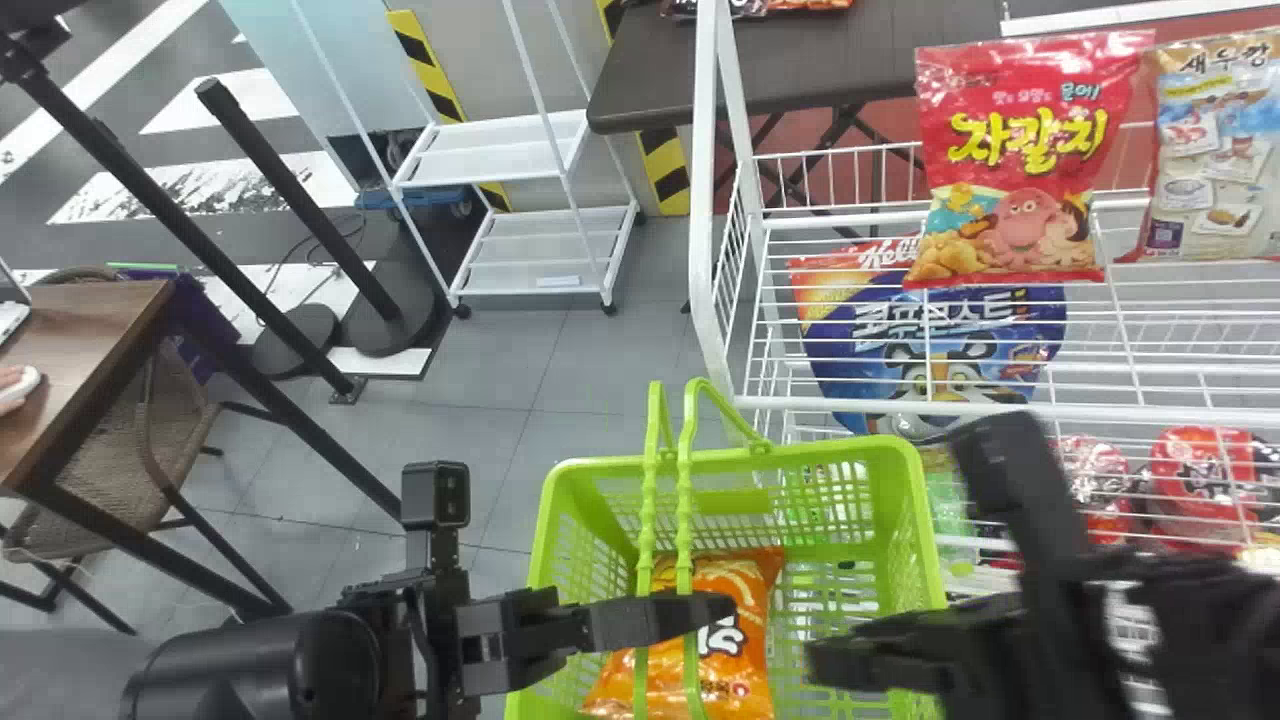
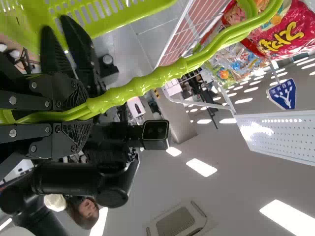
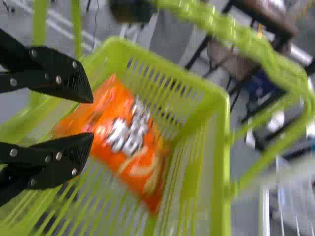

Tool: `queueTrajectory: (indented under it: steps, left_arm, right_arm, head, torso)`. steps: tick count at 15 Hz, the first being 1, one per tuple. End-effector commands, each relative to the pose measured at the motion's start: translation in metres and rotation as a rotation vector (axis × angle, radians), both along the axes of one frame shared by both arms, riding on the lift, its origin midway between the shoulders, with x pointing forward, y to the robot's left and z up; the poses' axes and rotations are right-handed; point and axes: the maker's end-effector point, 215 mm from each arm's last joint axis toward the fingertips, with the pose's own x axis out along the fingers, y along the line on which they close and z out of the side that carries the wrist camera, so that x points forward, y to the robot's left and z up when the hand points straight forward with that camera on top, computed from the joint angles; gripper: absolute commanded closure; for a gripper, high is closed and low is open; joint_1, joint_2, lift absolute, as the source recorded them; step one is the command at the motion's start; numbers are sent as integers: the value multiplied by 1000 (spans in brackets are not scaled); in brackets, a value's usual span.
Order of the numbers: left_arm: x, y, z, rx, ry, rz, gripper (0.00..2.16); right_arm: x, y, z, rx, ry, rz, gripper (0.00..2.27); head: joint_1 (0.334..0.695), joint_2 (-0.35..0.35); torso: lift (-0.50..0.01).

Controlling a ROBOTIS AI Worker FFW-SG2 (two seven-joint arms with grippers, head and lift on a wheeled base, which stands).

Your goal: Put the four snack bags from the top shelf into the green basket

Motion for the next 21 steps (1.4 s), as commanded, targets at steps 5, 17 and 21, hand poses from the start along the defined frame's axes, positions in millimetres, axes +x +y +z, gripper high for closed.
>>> queueTrajectory:
  steps: [5,17,21]
  left_arm:
    - [-1,-2,2,-12,-2,-9,2148]
    - [0,1,-5,-12,15,2,2148]
    - [-1,4,-7,-5,19,3,2148]
  right_arm:
    - [142,-125,47,-26,-246,-348,56]
    - [359,-127,67,-142,-670,-454,56]
    - [381,-118,61,-168,-657,-412,994]
  head:
    - [695,273]
    - [695,107]
    - [695,119]
  torso:
    - [0]
    - [0]
    - [0]
